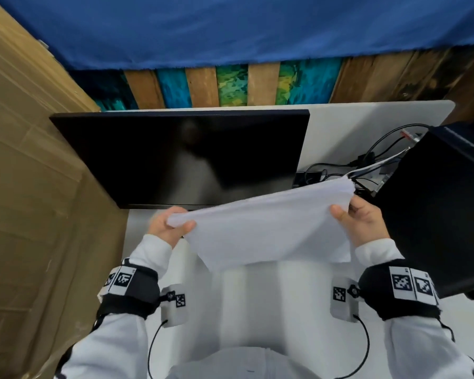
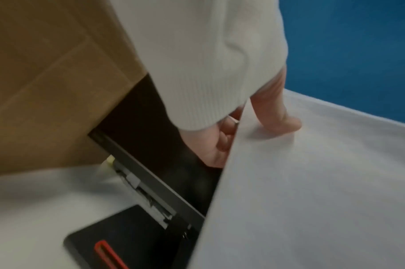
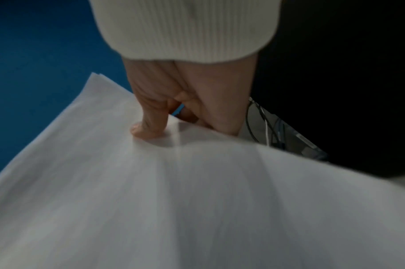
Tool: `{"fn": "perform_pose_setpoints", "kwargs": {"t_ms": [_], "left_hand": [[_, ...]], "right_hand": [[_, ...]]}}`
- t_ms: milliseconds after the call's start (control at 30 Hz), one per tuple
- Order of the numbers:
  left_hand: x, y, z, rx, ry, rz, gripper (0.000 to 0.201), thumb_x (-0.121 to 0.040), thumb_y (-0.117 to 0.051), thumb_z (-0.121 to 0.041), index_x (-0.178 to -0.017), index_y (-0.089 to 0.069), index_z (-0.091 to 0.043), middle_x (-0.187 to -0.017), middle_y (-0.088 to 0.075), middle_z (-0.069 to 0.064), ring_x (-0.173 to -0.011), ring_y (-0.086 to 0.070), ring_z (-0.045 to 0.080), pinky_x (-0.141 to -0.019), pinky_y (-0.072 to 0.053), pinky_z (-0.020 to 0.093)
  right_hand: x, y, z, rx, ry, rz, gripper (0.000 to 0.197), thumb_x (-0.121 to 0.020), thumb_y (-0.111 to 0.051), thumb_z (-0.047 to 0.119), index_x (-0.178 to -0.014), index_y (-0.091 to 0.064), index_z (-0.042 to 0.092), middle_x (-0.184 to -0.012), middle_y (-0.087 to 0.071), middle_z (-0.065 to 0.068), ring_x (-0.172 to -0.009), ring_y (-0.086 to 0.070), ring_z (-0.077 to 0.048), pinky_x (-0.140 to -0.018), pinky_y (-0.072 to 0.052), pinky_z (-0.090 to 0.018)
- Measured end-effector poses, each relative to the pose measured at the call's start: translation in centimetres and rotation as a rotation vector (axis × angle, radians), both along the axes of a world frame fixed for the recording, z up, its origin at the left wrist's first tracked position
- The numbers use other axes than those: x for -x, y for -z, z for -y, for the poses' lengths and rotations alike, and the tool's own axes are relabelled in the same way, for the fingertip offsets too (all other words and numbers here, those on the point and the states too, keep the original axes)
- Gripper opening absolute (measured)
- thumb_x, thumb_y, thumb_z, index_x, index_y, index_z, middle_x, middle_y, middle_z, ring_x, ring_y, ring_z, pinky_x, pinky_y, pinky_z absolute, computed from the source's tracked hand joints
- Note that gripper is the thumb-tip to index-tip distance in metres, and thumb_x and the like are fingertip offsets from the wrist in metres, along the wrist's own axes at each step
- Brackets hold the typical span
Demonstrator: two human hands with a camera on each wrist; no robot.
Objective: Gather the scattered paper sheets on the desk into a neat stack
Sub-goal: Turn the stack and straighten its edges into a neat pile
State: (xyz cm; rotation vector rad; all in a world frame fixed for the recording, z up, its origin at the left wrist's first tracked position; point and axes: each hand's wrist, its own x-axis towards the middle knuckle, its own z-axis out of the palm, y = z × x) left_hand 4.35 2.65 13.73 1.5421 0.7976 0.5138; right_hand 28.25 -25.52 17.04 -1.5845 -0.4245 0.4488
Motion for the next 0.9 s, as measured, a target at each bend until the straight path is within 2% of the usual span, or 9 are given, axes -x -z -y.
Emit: {"fn": "perform_pose_setpoints", "kwargs": {"t_ms": [133, 200, 267, 367, 500, 600, 667, 767, 900], "left_hand": [[-0.3, 2.7, 1.7, -0.001, 0.2, -0.171, 0.02, -0.054, -0.066, -0.01, -0.068, -0.063, -0.025, -0.055, -0.066, -0.023, -0.054, -0.058, -0.006, -0.053, -0.044, 0.002], [-0.5, 4.1, 2.5, 0.003, 0.235, -0.23, 0.018, -0.054, -0.068, -0.014, -0.066, -0.062, -0.026, -0.052, -0.064, -0.021, -0.055, -0.055, -0.005, -0.055, -0.043, 0.003], [-1.0, 4.2, 2.9, 0.001, 0.183, -0.218, 0.019, -0.057, -0.067, -0.009, -0.069, -0.059, -0.021, -0.052, -0.064, -0.017, -0.053, -0.056, -0.005, -0.054, -0.044, 0.003], [-1.9, 2.9, 3.2, -0.041, 0.13, -0.136, 0.028, -0.066, -0.069, 0.007, -0.07, -0.059, -0.019, -0.051, -0.065, -0.022, -0.049, -0.057, -0.01, -0.053, -0.044, 0.001], [-3.3, -0.6, 4.8, -0.132, 0.149, -0.066, 0.017, -0.063, -0.062, -0.008, -0.066, -0.06, -0.025, -0.051, -0.064, -0.026, -0.048, -0.055, -0.01, -0.051, -0.042, 0.001], [-4.8, -3.7, 6.8, -0.239, 0.272, -0.02, 0.023, -0.069, -0.065, -0.003, -0.065, -0.06, -0.025, -0.052, -0.063, -0.024, -0.05, -0.053, -0.012, -0.052, -0.039, 0.0], [-5.7, -5.1, 7.7, -0.357, 0.362, -0.045, 0.026, -0.075, -0.063, 0.003, -0.069, -0.063, -0.023, -0.058, -0.066, -0.016, -0.058, -0.054, -0.01, -0.058, -0.04, 0.003], [-6.1, -6.5, 7.8, -0.456, 0.359, -0.08, 0.01, -0.075, -0.063, -0.002, -0.077, -0.066, -0.011, -0.071, -0.067, 0.009, -0.067, -0.054, 0.007, -0.064, -0.042, 0.015], [-4.3, -6.5, 5.1, -0.45, 0.254, -0.138, 0.027, -0.071, -0.075, -0.012, -0.063, -0.061, -0.033, -0.06, -0.064, -0.014, -0.057, -0.055, -0.003, -0.063, -0.044, 0.014]], "right_hand": [[1.2, 3.5, 0.4, 0.205, -0.031, -0.08, 0.018, -0.074, -0.069, -0.004, -0.08, -0.065, 0.012, -0.058, -0.069, 0.012, -0.056, -0.063, -0.003, -0.053, -0.05, -0.007], [1.6, 5.2, 0.9, 0.319, 0.021, -0.094, 0.019, -0.074, -0.07, -0.006, -0.089, -0.062, 0.004, -0.07, -0.064, -0.001, -0.061, -0.058, -0.014, -0.049, -0.045, -0.002], [1.5, 6.0, 1.5, 0.371, 0.042, -0.082, 0.022, -0.072, -0.072, -0.004, -0.091, -0.064, 0.002, -0.082, -0.063, -0.009, -0.072, -0.058, -0.023, -0.052, -0.046, -0.005], [0.6, 5.3, 2.1, 0.375, 0.013, 0.028, 0.022, -0.071, -0.073, -0.004, -0.075, -0.065, 0.015, -0.072, -0.062, -0.005, -0.076, -0.054, -0.021, -0.055, -0.044, -0.003], [0.3, 2.8, 1.5, 0.643, -0.071, 0.387, 0.019, -0.069, -0.076, 0.014, -0.07, -0.066, 0.03, -0.074, -0.07, 0.001, -0.081, -0.064, -0.024, -0.082, -0.047, -0.028], [2.0, 1.7, -1.0, 0.859, -0.224, 0.688, 0.016, -0.073, -0.072, 0.035, -0.087, -0.07, 0.029, -0.09, -0.074, 0.004, -0.101, -0.063, -0.019, -0.104, -0.029, -0.036], [3.5, 1.3, -2.8, 0.817, -0.299, 0.655, 0.02, -0.079, -0.065, 0.037, -0.096, -0.07, 0.027, -0.09, -0.073, -0.001, -0.106, -0.059, -0.025, -0.095, -0.038, -0.034], [4.6, 0.8, -4.0, 0.679, -0.314, 0.56, 0.021, -0.085, -0.059, 0.034, -0.094, -0.071, 0.019, -0.074, -0.064, -0.01, -0.078, -0.057, -0.031, -0.071, -0.045, -0.034], [3.4, 1.2, -3.0, 0.4, -0.177, 0.295, 0.024, -0.084, -0.064, 0.019, -0.101, -0.071, 0.005, -0.081, -0.076, -0.007, -0.082, -0.069, -0.027, -0.07, -0.049, -0.024]]}}
